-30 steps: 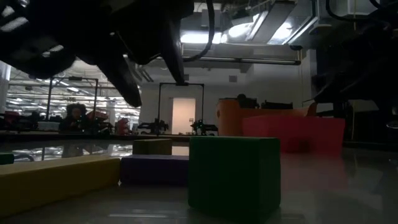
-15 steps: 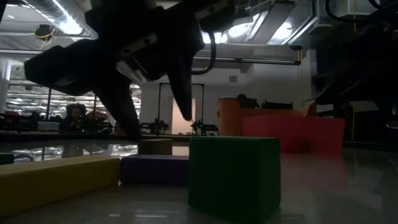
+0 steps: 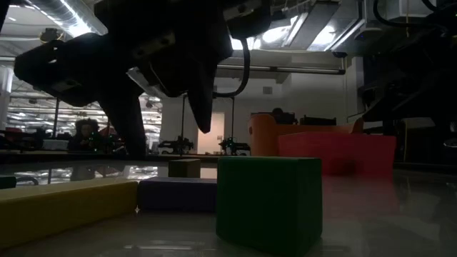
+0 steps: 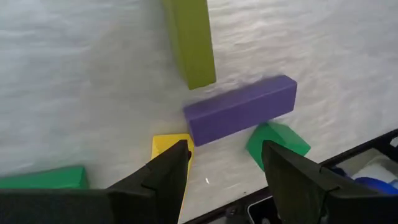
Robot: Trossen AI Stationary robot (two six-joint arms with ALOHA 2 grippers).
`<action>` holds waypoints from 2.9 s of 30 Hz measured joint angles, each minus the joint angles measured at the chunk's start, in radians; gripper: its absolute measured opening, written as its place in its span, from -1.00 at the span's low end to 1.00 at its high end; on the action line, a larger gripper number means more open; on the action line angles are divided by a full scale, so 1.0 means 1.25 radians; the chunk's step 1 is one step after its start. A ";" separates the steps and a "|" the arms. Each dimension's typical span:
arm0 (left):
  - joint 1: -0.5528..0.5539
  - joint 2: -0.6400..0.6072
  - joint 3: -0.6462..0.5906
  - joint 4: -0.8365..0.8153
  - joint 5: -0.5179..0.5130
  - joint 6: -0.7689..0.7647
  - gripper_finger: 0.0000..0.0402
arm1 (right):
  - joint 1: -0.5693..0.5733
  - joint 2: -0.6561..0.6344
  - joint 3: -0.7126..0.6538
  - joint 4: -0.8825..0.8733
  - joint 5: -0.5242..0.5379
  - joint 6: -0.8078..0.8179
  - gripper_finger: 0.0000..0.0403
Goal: Sort blocks by size
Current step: Put the light green rectangle block into the orange bin, then put the green square block into the red bin
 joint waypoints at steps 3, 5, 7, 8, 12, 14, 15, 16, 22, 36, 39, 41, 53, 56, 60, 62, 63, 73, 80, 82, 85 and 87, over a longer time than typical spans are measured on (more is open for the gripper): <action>0.004 0.000 0.000 -0.006 -0.003 -0.011 -0.05 | 0.000 0.000 0.000 0.000 0.000 0.000 0.13; 0.006 0.000 0.000 -0.020 -0.009 -0.013 -0.05 | 0.000 0.000 0.000 0.000 0.000 0.000 0.13; 0.011 0.000 0.000 -0.029 -0.023 -0.012 -0.05 | 0.000 0.000 0.000 0.000 0.000 0.000 0.13; 0.014 0.000 0.000 -0.031 -0.033 -0.010 -0.05 | 0.000 0.000 0.000 0.000 0.000 0.000 0.13; 0.030 0.000 0.000 -0.043 -0.067 0.023 -0.05 | 0.000 0.000 0.000 0.000 0.000 0.000 0.13; 0.040 0.000 0.000 -0.043 -0.082 0.045 -0.05 | 0.000 0.000 0.000 -0.001 0.000 0.000 0.13; 0.045 0.000 0.000 -0.044 -0.088 0.056 -0.05 | 0.000 0.000 0.000 -0.002 0.000 0.000 0.13; 0.051 0.000 0.000 -0.048 -0.093 0.061 -0.05 | 0.000 0.000 0.000 -0.002 0.000 0.000 0.13; 0.079 0.000 0.000 -0.109 -0.094 0.084 -0.05 | 0.000 0.000 0.000 -0.002 0.000 0.000 0.13; 0.119 0.044 0.001 -0.109 -0.033 0.150 -0.09 | 0.000 0.000 0.000 0.001 0.000 0.000 0.13; 0.129 0.041 0.000 -0.107 -0.015 0.153 -0.25 | 0.000 0.000 0.000 0.002 0.000 0.000 0.13; 0.137 0.033 -0.001 -0.096 -0.010 0.163 -0.42 | 0.000 0.000 0.000 0.002 0.000 0.000 0.13; 0.259 0.017 0.000 0.333 -0.037 0.410 -0.80 | 0.000 0.002 0.000 0.004 -0.007 0.048 0.13; 0.315 0.017 0.000 0.456 -0.055 0.503 -0.80 | 0.000 0.002 0.000 0.006 -0.014 0.053 0.13; 0.402 0.017 0.000 0.581 -0.105 0.641 -0.84 | 0.000 0.001 0.000 0.040 -0.051 0.090 0.13; 0.447 0.017 0.000 0.638 -0.125 0.710 -0.82 | 0.000 0.002 0.000 0.069 -0.083 0.122 0.13; 0.471 0.017 0.000 0.667 -0.132 0.742 -0.79 | 0.000 0.002 0.000 0.086 -0.101 0.134 0.13; 0.605 0.017 0.000 0.736 -0.138 0.947 -0.48 | 0.001 0.002 0.000 0.199 -0.159 0.213 0.13; 0.611 0.017 0.000 0.737 -0.093 0.930 -0.20 | 0.015 0.002 0.000 0.271 -0.158 0.237 0.13; 0.612 0.013 0.000 0.735 -0.048 0.917 -0.18 | 0.049 0.004 0.000 0.301 -0.158 0.237 0.13; 0.610 0.000 0.000 0.736 0.019 0.921 -0.17 | 0.124 0.020 0.013 0.336 -0.116 0.237 0.13; 0.602 -0.010 0.000 0.734 0.048 0.935 -0.16 | 0.180 0.040 0.033 0.330 -0.049 0.236 0.13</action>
